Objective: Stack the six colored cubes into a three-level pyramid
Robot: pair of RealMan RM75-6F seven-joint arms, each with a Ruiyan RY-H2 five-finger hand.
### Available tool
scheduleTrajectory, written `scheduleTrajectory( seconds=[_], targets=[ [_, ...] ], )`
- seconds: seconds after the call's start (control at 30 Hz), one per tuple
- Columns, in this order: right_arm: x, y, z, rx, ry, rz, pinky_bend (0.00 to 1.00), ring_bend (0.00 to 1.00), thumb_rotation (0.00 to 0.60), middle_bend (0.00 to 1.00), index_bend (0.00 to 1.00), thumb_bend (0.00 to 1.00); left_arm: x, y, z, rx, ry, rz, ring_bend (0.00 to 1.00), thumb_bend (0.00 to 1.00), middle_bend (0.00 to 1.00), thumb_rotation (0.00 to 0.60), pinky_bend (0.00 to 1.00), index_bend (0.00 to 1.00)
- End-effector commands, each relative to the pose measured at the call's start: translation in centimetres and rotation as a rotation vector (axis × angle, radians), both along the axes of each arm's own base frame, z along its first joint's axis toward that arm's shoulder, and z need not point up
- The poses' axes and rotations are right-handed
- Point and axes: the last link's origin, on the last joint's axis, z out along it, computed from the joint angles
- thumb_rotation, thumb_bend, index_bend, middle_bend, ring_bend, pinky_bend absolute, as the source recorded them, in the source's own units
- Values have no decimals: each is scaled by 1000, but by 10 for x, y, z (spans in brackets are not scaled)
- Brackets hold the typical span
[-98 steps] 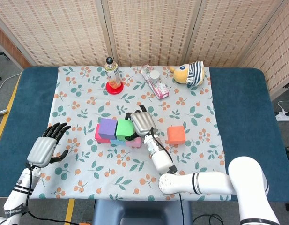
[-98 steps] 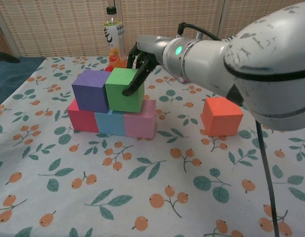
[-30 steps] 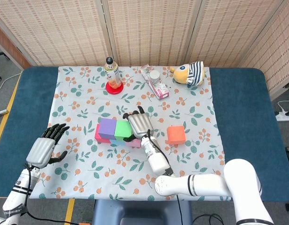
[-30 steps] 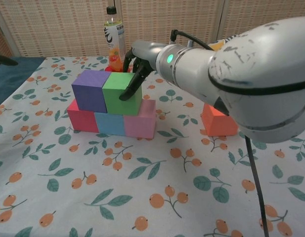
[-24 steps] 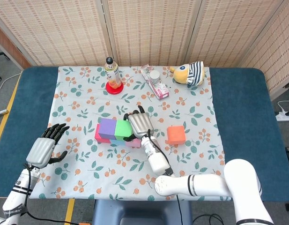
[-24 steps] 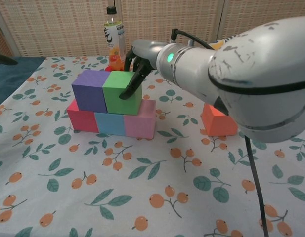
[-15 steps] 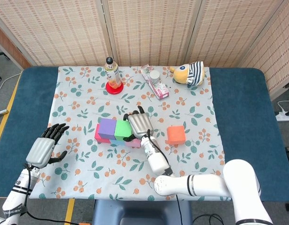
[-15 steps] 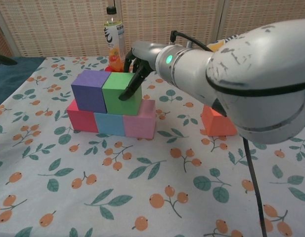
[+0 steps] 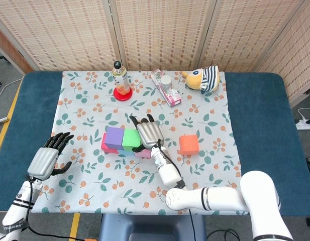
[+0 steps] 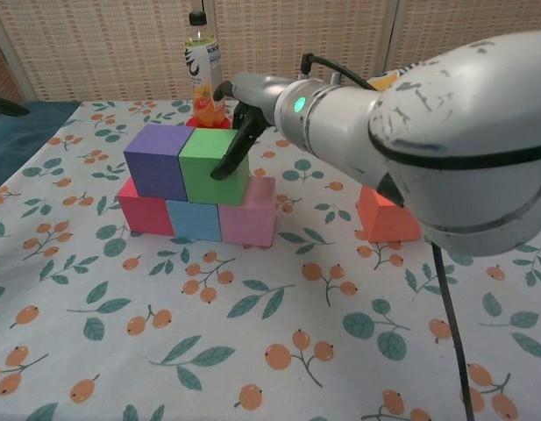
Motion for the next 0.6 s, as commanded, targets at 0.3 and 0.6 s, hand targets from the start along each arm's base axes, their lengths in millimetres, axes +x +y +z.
scheduleTrajectory(
  seconds=[0.3,0.6],
  targets=[
    [-1,1,0,6,0,-1,26,122,511,286,0,15,0,0,0,0,2,2,0,341,33,600,113,80],
    [-5,6,29,-10,-32,16,0,34,512,172,0,15,-1,3,2,0,18,10,0,338,33,600,112,79]
  ],
)
